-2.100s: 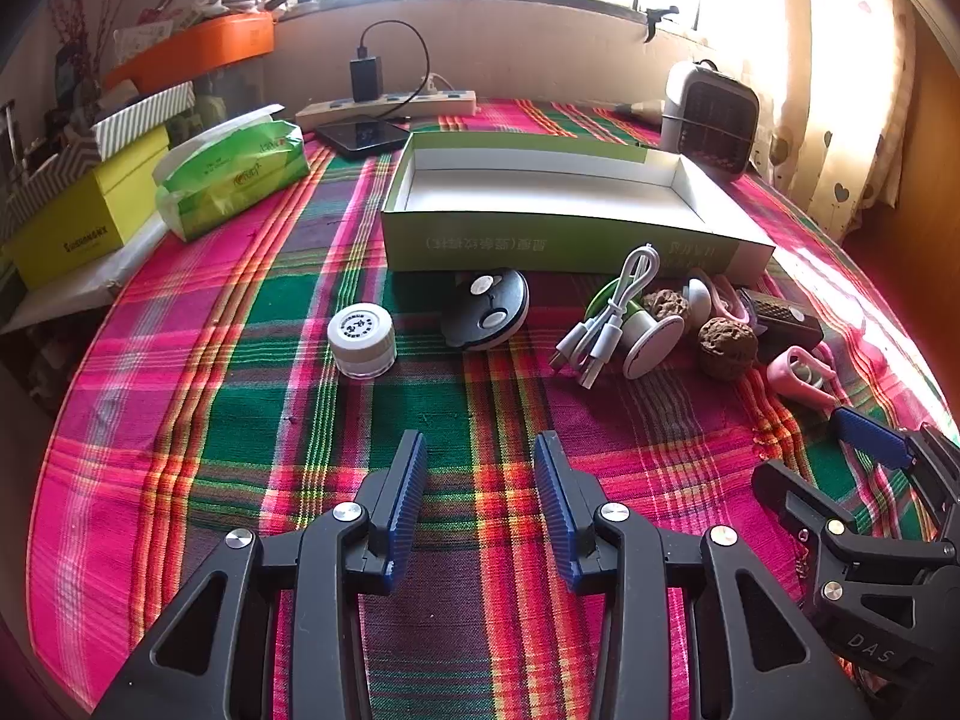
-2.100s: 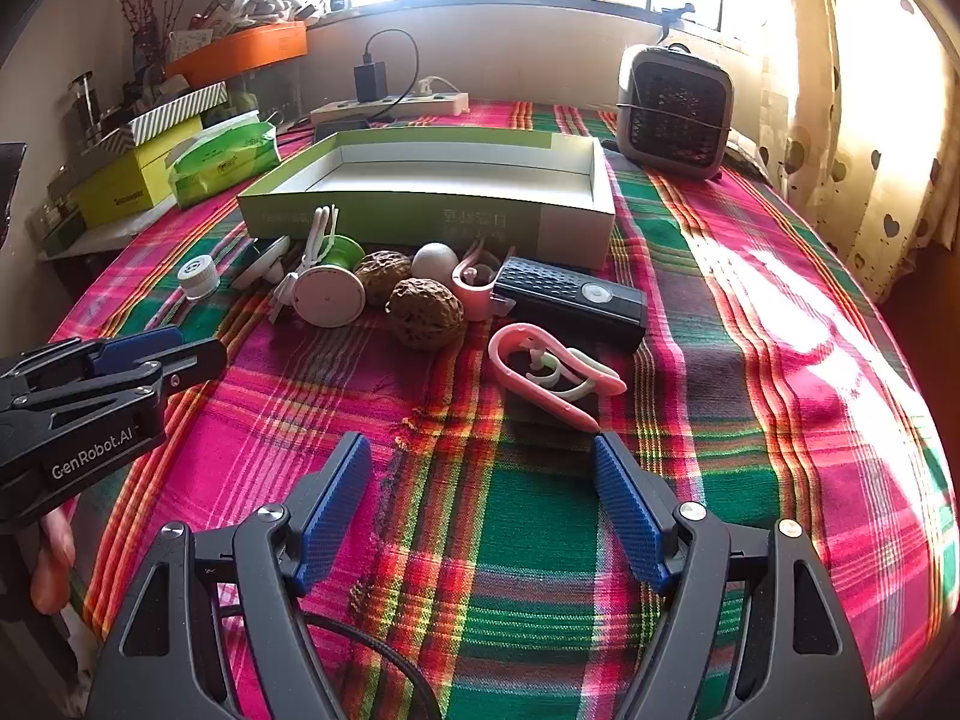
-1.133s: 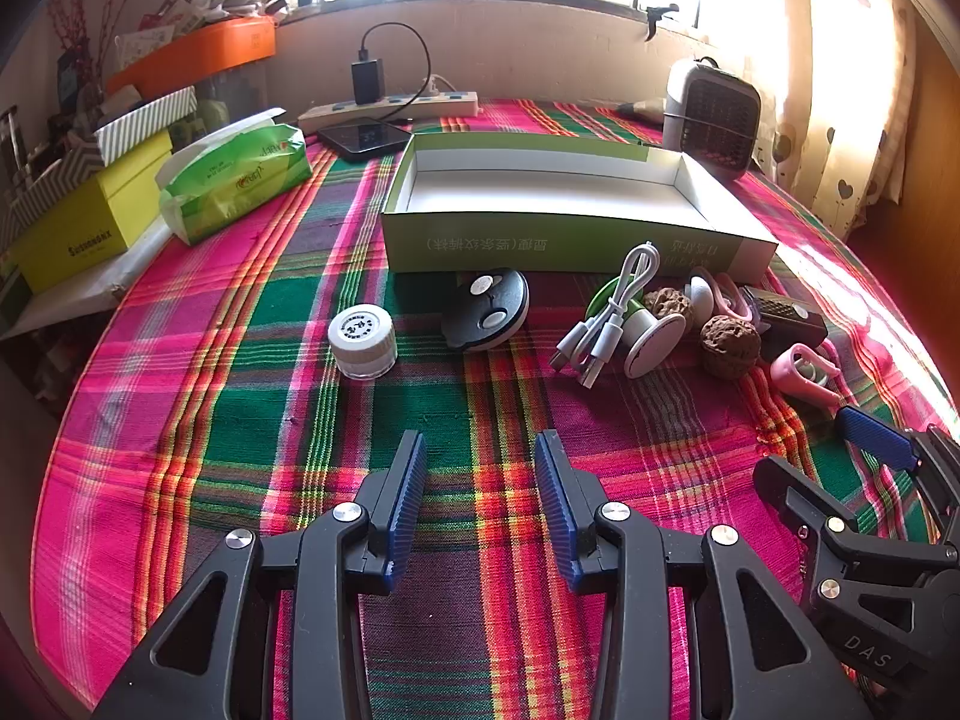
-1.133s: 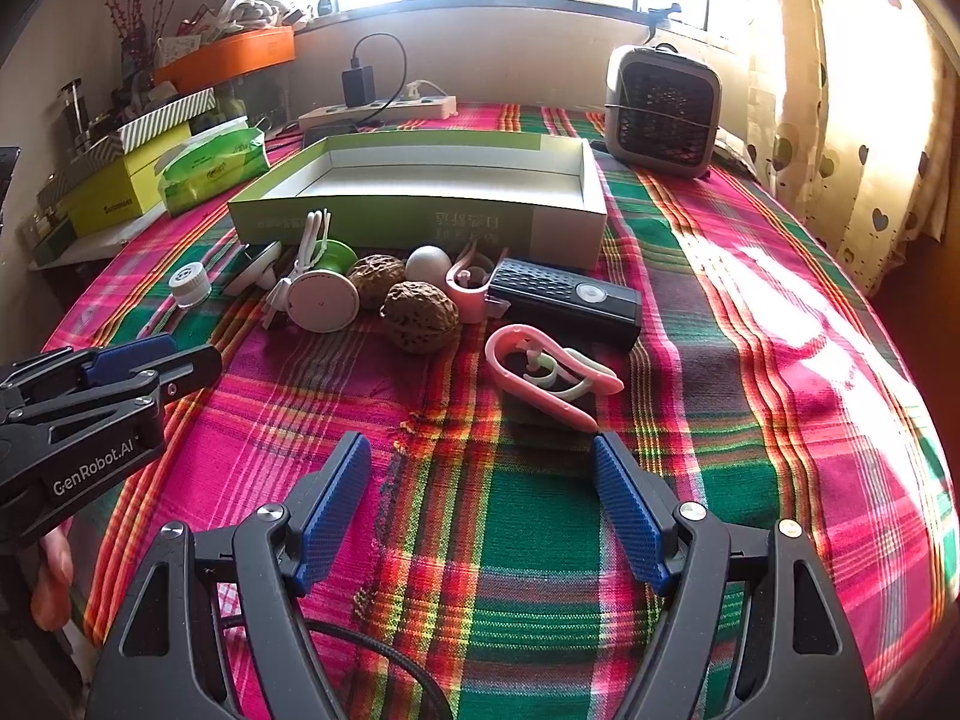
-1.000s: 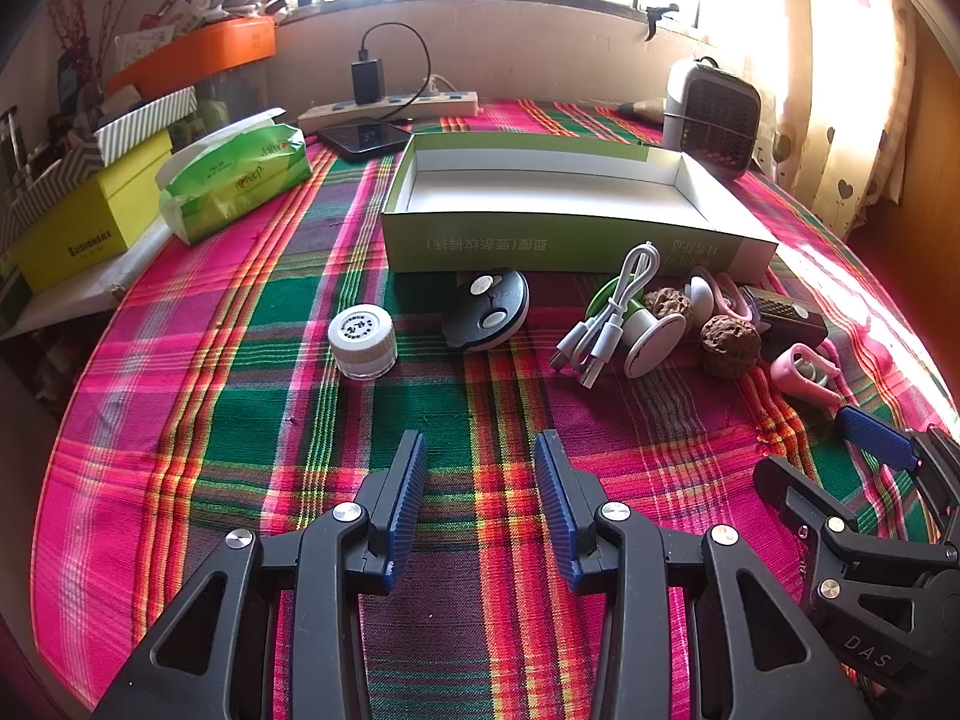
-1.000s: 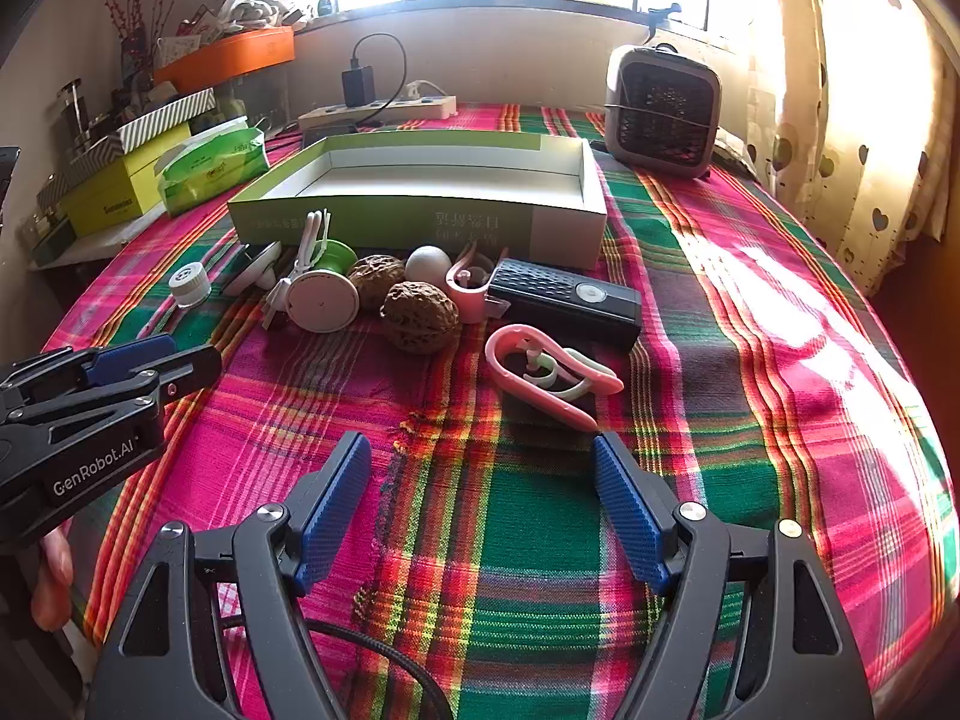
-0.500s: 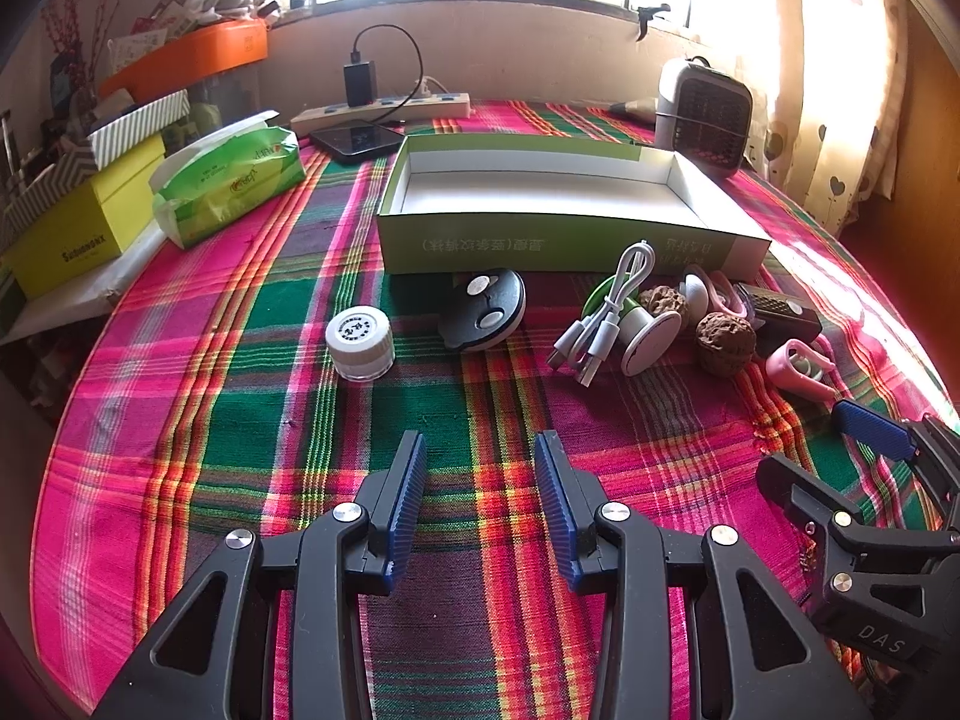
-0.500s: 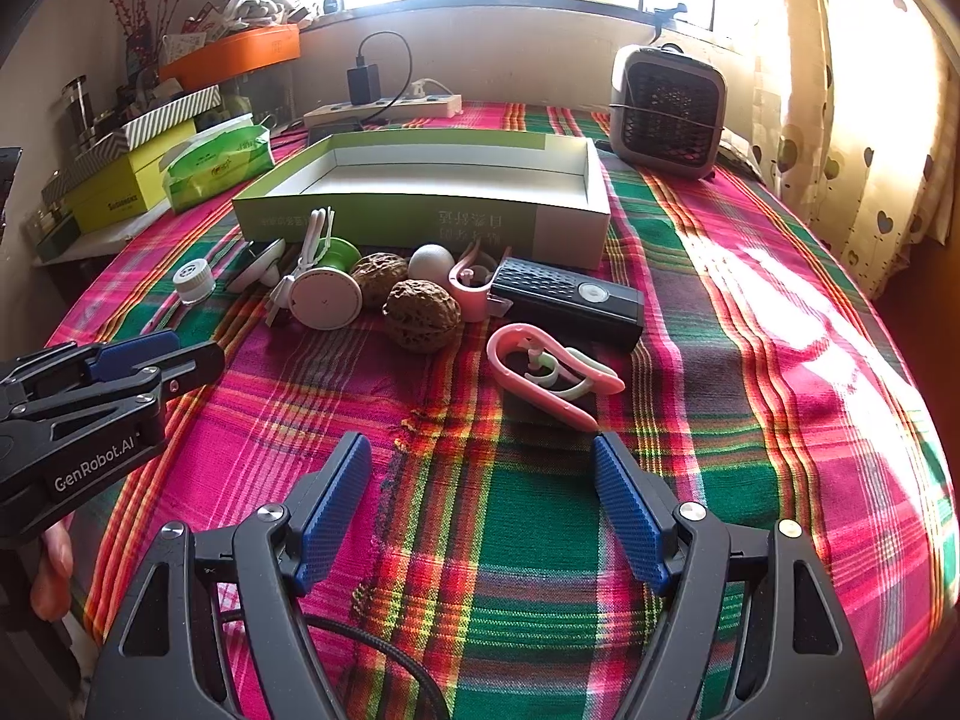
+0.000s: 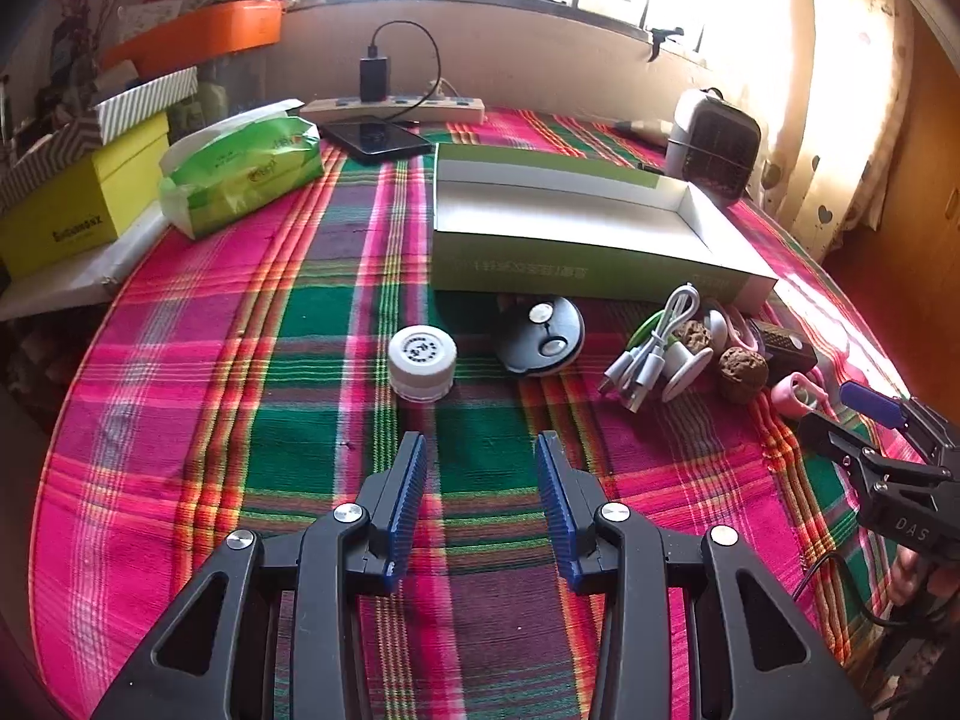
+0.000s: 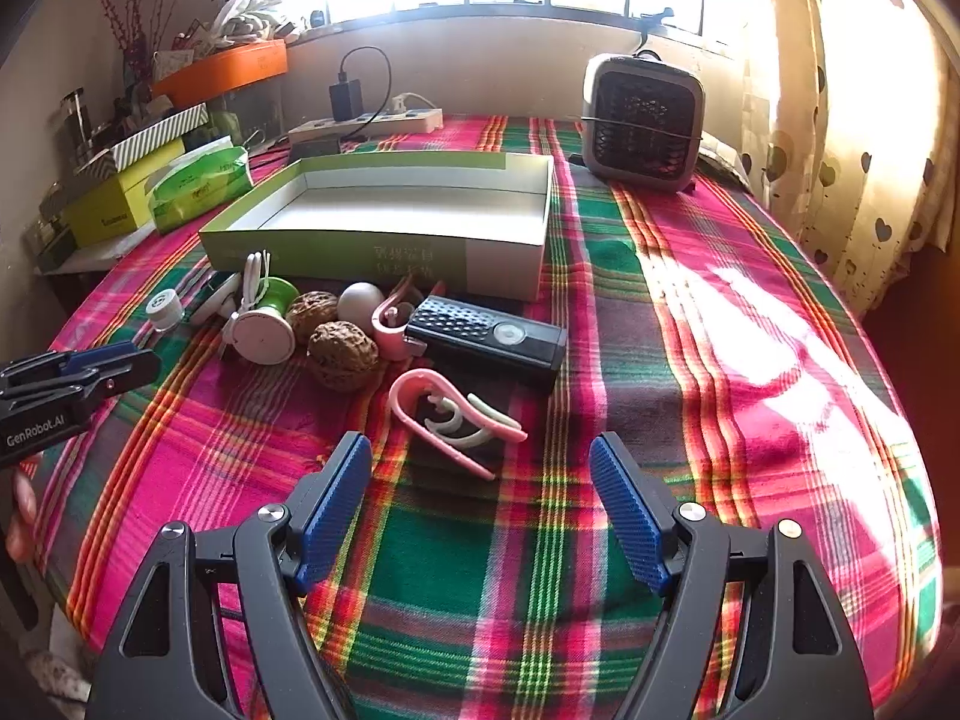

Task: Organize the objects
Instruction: 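Grasp the white jar with the left tool while the right tool grasps the pink clip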

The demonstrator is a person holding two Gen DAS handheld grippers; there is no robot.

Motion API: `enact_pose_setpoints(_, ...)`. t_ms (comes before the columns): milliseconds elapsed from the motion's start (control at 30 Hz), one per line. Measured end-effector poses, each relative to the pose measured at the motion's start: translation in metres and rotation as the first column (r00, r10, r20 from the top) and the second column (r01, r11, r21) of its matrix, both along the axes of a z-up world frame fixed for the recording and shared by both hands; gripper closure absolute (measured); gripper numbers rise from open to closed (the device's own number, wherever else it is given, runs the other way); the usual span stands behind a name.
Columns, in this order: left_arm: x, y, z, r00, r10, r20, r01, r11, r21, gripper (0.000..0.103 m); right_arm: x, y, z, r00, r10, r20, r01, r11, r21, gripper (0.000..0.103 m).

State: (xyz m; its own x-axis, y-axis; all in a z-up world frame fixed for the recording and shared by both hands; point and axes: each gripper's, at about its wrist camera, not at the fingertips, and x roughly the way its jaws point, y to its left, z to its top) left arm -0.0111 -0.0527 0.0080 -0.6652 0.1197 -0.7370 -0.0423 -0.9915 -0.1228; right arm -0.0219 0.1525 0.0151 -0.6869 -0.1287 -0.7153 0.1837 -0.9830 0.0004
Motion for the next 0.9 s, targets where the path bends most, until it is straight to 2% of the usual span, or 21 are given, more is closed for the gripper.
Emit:
enact_pose_setpoints(333,-0.012,-0.020,0.002,1.000,0.016,-0.007,-0.016,1.000,0.006,0.067,-0.017,-0.001,-0.004,0.997,0.065,0.047,-0.065,0.998,0.003,0.028)
enact_pose_setpoints(467,-0.020,-0.021,0.002,1.000,0.014,-0.010,-0.014,1.000,0.003,0.067,-0.014,-0.007,-0.007,0.992,0.104,0.065,-0.104,0.995,-0.002,0.040)
enact_pose_setpoints(633,-0.029,-0.023,0.001,1.000,0.021,-0.005,-0.021,1.000,-0.001,0.067,-0.007,-0.012,-0.007,0.989,0.129,0.074,-0.128,0.992,-0.019,0.049)
enact_pose_setpoints(767,-0.035,-0.025,0.001,0.999,0.031,0.008,-0.031,1.000,-0.005,0.067,-0.003,-0.019,-0.007,0.984,0.158,0.080,-0.158,0.987,-0.005,0.050)
enact_pose_setpoints(900,-0.040,-0.025,-0.003,0.999,0.035,0.021,-0.035,0.999,-0.009,0.067,-0.011,-0.017,-0.006,0.987,0.136,0.084,-0.136,0.991,-0.013,0.050)
